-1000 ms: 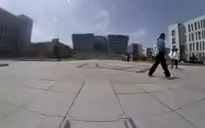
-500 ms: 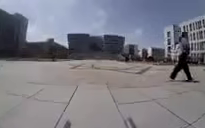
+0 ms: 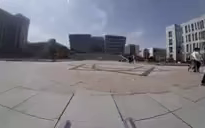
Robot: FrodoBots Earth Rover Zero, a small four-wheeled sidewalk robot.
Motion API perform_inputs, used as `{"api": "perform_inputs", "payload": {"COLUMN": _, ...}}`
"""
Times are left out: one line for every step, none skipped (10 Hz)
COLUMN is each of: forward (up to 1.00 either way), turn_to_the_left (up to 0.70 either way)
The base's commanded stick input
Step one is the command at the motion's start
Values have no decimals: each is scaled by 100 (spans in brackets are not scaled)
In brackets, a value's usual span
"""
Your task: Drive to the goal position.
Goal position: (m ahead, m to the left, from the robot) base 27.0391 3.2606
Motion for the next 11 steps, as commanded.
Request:
{"api": "perform_inputs", "payload": {"forward": 85, "turn_to_the_left": -8}}
{"api": "perform_inputs", "payload": {"forward": 85, "turn_to_the_left": 0}}
{"api": "perform_inputs", "payload": {"forward": 85, "turn_to_the_left": 0}}
{"api": "perform_inputs", "payload": {"forward": 85, "turn_to_the_left": 0}}
{"api": "perform_inputs", "payload": {"forward": 85, "turn_to_the_left": 0}}
{"api": "perform_inputs", "payload": {"forward": 85, "turn_to_the_left": 0}}
{"api": "perform_inputs", "payload": {"forward": 85, "turn_to_the_left": 0}}
{"api": "perform_inputs", "payload": {"forward": 85, "turn_to_the_left": 0}}
{"api": "perform_inputs", "payload": {"forward": 85, "turn_to_the_left": 0}}
{"api": "perform_inputs", "payload": {"forward": 85, "turn_to_the_left": 0}}
{"api": "perform_inputs", "payload": {"forward": 85, "turn_to_the_left": 0}}
